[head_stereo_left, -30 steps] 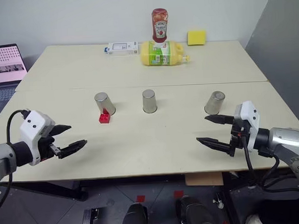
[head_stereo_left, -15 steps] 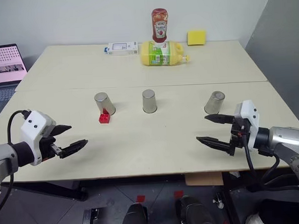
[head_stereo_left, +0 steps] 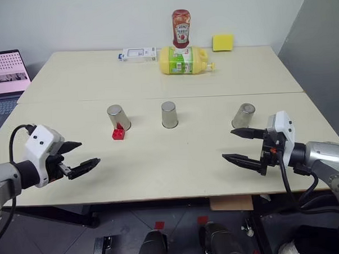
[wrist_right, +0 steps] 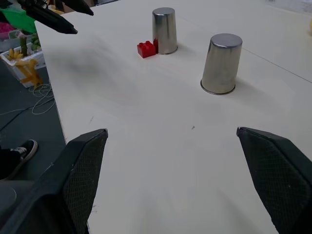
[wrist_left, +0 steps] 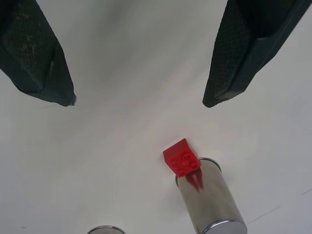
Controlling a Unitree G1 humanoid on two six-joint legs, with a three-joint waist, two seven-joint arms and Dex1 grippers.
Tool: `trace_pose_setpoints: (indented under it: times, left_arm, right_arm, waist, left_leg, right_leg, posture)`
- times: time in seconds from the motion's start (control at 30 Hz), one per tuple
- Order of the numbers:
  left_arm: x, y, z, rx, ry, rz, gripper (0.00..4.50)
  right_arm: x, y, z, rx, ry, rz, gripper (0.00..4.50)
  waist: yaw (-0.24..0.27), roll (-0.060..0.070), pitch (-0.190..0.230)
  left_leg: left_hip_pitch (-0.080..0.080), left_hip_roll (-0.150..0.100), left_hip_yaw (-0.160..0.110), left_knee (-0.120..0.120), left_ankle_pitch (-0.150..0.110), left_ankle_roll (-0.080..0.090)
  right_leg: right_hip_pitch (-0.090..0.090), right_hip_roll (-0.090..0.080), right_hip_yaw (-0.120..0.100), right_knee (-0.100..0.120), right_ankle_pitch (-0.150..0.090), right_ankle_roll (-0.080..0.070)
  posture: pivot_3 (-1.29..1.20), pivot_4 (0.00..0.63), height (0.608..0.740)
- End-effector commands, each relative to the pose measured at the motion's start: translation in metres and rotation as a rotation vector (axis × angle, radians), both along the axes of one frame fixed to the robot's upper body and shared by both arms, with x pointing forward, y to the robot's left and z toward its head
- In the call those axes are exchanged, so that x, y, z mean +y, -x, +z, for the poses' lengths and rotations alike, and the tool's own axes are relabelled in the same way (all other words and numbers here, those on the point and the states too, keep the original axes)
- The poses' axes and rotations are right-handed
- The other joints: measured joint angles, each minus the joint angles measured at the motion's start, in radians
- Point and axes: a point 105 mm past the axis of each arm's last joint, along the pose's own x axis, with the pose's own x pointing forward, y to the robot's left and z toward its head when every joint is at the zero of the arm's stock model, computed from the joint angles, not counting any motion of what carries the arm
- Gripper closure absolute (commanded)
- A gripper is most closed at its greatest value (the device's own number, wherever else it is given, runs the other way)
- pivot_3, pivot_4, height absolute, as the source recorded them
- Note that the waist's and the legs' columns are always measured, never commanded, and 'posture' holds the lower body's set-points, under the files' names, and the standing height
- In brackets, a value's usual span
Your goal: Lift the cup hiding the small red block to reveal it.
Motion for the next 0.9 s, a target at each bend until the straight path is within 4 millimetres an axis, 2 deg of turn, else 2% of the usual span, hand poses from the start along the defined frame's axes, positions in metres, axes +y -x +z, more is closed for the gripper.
trace_pose_setpoints:
  times: [0.03,0.47,0.7,0.9]
  left_arm:
    - [-0.002,0.001,0.013,-0.043,-0.020,-0.020,0.07]
    - [-0.013,-0.005,0.021,-0.068,-0.009,-0.065,0.07]
    - [-0.016,-0.006,0.021,-0.060,0.004,-0.081,0.07]
    - [-0.017,-0.009,0.021,-0.055,0.001,-0.089,0.07]
  right_arm:
    - [0.001,0.003,0.009,-0.046,0.003,0.024,0.00]
    - [0.002,0.007,0.014,-0.034,-0.013,0.050,0.00]
    - [-0.008,0.005,0.014,-0.032,0.013,0.006,0.00]
    - [-0.006,0.008,0.013,-0.021,0.023,0.026,0.00]
  waist:
    - [0.000,0.000,0.000]
    - [0.000,0.000,0.000]
    - [0.000,0.000,0.000]
    - [0.000,0.000,0.000]
  left_leg:
    - [0.000,0.000,0.000,0.000,0.000,0.000]
    - [0.000,0.000,0.000,0.000,0.000,0.000]
    - [0.000,0.000,0.000,0.000,0.000,0.000]
    - [0.000,0.000,0.000,0.000,0.000,0.000]
  right_leg:
    - [0.000,0.000,0.000,0.000,0.000,0.000]
    - [0.000,0.000,0.000,0.000,0.000,0.000]
    - [0.000,0.000,0.000,0.000,0.000,0.000]
    - [0.000,0.000,0.000,0.000,0.000,0.000]
  posture:
    - [0.00,0.150,0.740]
    - [0.00,0.150,0.740]
    - [0.00,0.150,0.740]
    - [0.00,0.150,0.740]
